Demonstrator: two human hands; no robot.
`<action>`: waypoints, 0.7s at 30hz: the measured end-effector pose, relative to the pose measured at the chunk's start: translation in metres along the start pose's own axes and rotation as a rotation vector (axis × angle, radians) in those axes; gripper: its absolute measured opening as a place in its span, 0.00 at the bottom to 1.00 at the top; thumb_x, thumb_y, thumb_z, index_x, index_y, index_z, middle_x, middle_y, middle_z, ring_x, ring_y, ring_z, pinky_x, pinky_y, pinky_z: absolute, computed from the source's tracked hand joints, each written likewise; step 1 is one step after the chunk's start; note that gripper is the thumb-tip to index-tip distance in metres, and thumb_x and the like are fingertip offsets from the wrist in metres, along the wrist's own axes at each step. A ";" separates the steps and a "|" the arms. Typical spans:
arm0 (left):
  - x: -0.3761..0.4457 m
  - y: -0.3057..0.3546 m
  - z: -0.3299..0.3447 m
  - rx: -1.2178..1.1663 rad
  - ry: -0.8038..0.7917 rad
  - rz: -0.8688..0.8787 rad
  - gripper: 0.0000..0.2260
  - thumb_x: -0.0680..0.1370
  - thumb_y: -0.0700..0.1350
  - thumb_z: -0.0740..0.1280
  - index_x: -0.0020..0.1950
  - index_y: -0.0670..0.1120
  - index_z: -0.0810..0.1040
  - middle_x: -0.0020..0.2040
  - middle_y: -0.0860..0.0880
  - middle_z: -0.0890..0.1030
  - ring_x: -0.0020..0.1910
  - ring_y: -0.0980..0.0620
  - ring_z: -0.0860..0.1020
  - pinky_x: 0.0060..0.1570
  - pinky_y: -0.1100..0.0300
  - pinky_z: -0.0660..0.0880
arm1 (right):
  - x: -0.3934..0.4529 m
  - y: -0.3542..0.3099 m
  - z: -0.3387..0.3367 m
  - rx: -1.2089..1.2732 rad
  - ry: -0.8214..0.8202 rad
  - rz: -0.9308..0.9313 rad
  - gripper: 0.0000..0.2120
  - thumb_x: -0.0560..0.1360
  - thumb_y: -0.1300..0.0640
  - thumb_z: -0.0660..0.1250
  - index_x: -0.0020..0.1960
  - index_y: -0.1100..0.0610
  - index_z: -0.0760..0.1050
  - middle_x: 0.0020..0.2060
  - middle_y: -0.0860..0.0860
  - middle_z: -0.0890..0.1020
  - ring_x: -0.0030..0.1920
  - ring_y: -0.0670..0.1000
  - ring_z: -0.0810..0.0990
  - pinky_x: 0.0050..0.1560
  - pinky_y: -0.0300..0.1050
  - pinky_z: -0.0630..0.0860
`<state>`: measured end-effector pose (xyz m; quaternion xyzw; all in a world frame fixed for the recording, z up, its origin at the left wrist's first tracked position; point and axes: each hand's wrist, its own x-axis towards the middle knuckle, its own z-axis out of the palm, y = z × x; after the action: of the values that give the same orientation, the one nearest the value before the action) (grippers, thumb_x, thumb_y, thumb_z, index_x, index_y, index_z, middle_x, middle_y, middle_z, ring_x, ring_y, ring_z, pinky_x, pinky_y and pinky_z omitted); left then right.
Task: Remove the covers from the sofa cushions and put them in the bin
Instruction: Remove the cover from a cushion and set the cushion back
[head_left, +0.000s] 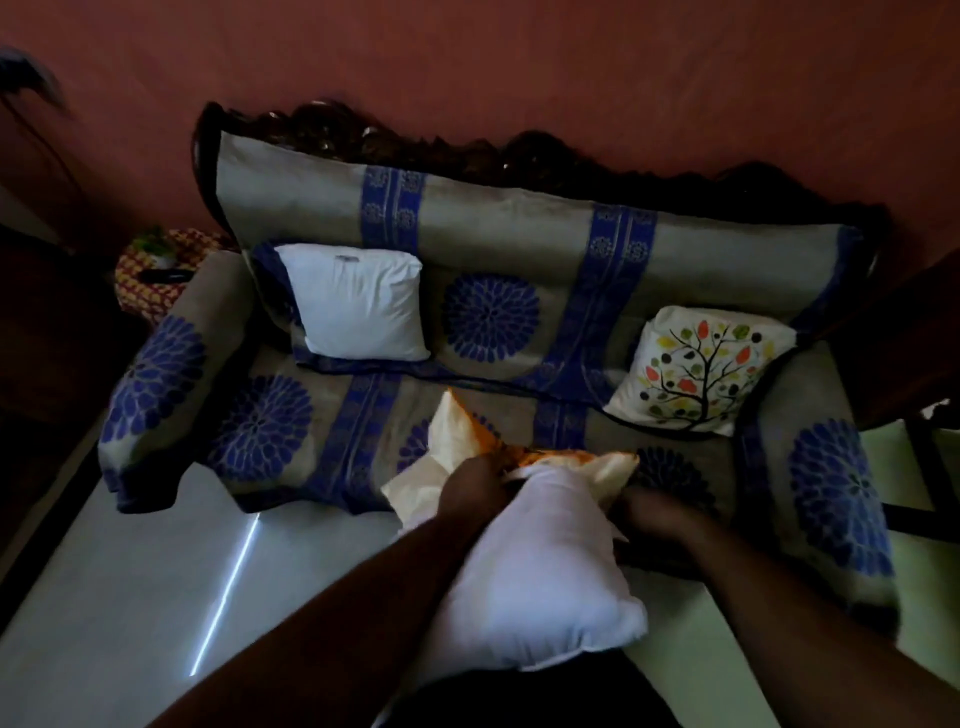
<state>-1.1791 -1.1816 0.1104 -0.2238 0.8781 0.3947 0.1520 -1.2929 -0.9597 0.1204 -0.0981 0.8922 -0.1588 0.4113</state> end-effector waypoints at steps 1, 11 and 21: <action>0.001 0.000 0.006 -0.011 0.002 0.002 0.16 0.74 0.62 0.68 0.56 0.55 0.81 0.52 0.51 0.84 0.52 0.48 0.81 0.48 0.57 0.76 | 0.004 -0.005 -0.003 -0.025 0.125 -0.052 0.11 0.81 0.57 0.63 0.60 0.57 0.78 0.62 0.59 0.81 0.60 0.57 0.79 0.55 0.44 0.73; 0.019 0.000 0.014 0.097 0.035 -0.037 0.20 0.71 0.61 0.73 0.55 0.50 0.77 0.57 0.45 0.75 0.55 0.41 0.78 0.50 0.50 0.75 | 0.020 -0.055 0.013 -0.445 0.123 -0.284 0.12 0.75 0.47 0.69 0.54 0.51 0.83 0.53 0.53 0.83 0.55 0.57 0.80 0.55 0.48 0.77; 0.023 0.000 0.006 0.209 0.010 -0.133 0.21 0.75 0.69 0.61 0.44 0.51 0.76 0.54 0.44 0.83 0.54 0.42 0.80 0.49 0.54 0.75 | 0.030 -0.052 0.036 -0.350 0.374 -0.396 0.12 0.81 0.50 0.60 0.59 0.56 0.72 0.55 0.58 0.78 0.55 0.61 0.79 0.48 0.52 0.73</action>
<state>-1.1979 -1.1837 0.0966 -0.2665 0.8984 0.2891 0.1959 -1.2820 -1.0248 0.0966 -0.3083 0.9295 -0.0952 0.1784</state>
